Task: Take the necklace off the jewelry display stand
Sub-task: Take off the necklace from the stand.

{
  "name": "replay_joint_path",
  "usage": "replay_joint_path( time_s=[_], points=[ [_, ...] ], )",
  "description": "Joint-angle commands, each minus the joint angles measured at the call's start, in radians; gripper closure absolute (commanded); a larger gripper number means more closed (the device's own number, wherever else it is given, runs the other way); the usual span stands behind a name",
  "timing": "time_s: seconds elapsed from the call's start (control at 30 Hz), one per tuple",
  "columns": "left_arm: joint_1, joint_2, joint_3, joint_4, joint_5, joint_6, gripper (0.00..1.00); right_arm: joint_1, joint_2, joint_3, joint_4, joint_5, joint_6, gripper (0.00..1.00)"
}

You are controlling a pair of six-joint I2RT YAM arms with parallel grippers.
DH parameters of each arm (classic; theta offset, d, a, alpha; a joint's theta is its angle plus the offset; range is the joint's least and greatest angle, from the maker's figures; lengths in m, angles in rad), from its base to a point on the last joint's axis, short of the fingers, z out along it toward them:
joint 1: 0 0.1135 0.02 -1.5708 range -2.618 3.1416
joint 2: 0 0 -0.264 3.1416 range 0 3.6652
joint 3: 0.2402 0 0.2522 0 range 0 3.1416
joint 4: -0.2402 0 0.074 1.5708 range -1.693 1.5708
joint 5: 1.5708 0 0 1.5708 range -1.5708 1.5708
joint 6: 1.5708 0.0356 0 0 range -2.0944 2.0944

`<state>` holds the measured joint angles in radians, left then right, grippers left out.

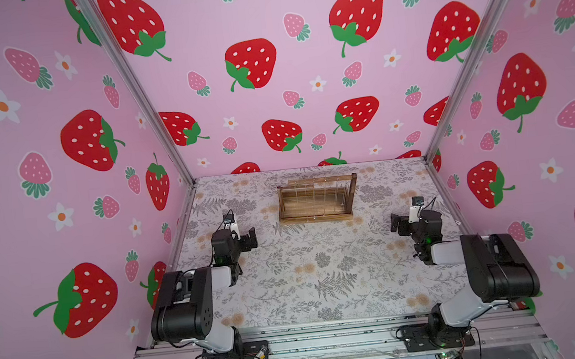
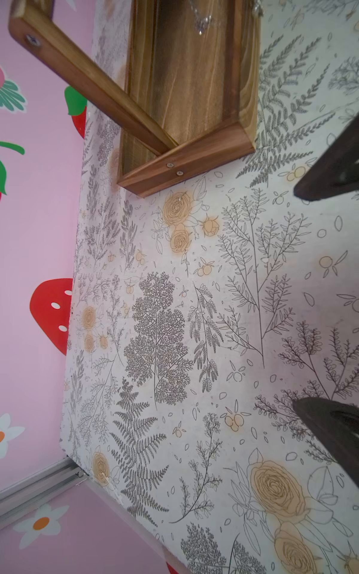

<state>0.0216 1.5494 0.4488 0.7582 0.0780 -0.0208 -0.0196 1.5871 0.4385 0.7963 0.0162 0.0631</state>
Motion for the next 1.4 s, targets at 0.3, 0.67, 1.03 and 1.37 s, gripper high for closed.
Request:
replay_joint_path(
  time_s=[0.3,0.67,1.03,1.37],
  points=[
    [-0.003,-0.001,0.007,0.008,-0.012,0.016,0.01,0.006,-0.014,0.009,0.006,0.008,-0.005,0.01],
    [0.002,0.002,0.01,0.005,-0.031,-0.002,0.01,0.006,-0.012,0.011,0.003,0.009,-0.003,0.01],
    [0.0,-0.096,0.221,-0.437,-0.174,-0.026,0.01,0.05,-0.138,0.21,-0.424,0.118,0.009,0.01],
    [-0.105,-0.329,0.476,-0.727,-0.079,-0.164,0.01,0.123,-0.232,0.698,-1.269,0.397,0.466,0.01]
  ],
)
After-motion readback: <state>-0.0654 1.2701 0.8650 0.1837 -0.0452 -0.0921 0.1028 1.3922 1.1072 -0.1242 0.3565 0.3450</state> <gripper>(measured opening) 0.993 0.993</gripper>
